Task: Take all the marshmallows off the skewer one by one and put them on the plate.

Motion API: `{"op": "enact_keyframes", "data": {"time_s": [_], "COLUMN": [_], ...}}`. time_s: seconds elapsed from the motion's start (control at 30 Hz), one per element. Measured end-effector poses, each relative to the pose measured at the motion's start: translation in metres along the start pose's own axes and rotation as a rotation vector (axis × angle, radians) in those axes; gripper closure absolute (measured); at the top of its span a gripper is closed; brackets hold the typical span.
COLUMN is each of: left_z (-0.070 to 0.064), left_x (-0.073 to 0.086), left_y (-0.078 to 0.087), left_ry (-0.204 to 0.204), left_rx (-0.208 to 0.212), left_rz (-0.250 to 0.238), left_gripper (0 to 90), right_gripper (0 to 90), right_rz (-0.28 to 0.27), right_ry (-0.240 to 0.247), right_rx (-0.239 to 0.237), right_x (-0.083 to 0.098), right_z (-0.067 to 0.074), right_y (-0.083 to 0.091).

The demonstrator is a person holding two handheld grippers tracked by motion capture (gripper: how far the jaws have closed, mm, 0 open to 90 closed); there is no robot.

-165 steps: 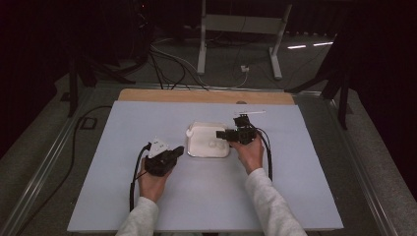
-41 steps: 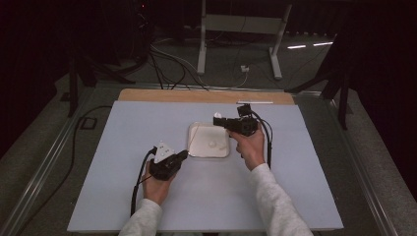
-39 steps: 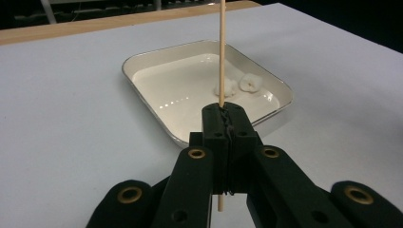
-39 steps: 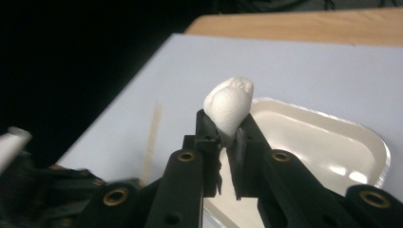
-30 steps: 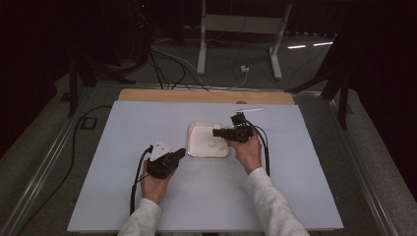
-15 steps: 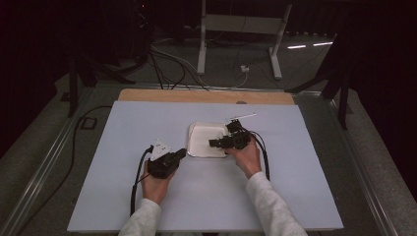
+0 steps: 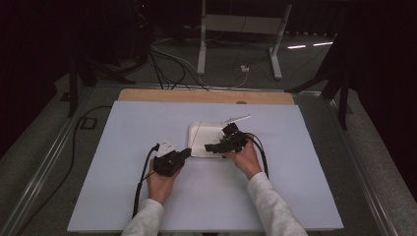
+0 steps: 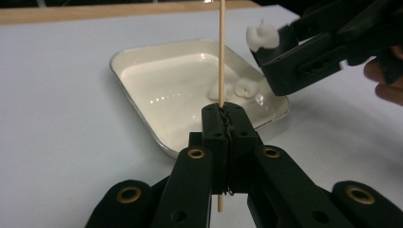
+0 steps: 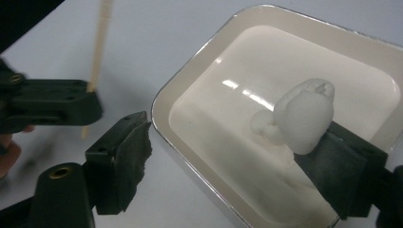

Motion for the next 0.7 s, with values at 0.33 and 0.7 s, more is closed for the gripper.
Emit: {"op": "enact_keyframes", "data": {"time_s": [0.33,0.7], "left_z": [-0.001,0.001], "left_x": [-0.003,-0.020], "left_y": [-0.017,-0.022], "left_ry": [0.002,0.038], "left_rx": [0.040,0.032], "left_rz": [0.041,0.004], "left_gripper": [90.0,90.0], "right_gripper": [16.2,14.6], "right_rz": [-0.057,-0.037], "right_ry": [0.107,0.042], "right_rx": [-0.020,0.017], "right_x": [0.002,0.003], "right_z": [0.007,0.001], "right_y": [0.007,0.006]}}
Point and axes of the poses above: each handheld gripper's, and its own axes: y roughly backward along the jaws, x roughly out of its underside, z roughly to its left, the point moved 2 cm from there along -y, roughly forward along the jaws, and after that the axes turned 15 degrees about x, right-handed, at the moved point
